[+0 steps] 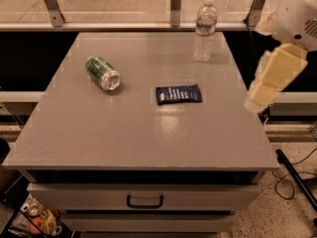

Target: Place green can upright

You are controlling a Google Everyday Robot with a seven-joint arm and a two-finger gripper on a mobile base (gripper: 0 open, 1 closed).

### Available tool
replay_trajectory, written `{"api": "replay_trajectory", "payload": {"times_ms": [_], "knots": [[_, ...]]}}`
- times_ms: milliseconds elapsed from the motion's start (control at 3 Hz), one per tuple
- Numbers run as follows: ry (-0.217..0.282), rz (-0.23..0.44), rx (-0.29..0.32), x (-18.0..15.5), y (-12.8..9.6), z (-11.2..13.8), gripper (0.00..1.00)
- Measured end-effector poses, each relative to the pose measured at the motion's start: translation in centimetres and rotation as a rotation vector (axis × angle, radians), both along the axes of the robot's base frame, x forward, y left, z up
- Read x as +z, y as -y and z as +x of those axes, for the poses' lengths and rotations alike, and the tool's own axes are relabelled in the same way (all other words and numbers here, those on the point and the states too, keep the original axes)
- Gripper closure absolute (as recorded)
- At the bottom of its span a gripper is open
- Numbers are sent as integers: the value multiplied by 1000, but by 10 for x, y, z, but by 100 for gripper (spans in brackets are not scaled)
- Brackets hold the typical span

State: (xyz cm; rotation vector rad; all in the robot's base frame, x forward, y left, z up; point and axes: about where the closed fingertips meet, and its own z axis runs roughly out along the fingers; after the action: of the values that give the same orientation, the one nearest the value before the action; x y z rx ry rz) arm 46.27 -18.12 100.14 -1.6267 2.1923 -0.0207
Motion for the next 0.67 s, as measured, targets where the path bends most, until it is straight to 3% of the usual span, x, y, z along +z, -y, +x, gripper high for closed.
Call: {"api": "replay_trajectory", "payload": {"times_ms": [333,667], "knots": [[-31,113,-68,3,-38,31,0],[-63,143,-161,3,-72,49,0]]}}
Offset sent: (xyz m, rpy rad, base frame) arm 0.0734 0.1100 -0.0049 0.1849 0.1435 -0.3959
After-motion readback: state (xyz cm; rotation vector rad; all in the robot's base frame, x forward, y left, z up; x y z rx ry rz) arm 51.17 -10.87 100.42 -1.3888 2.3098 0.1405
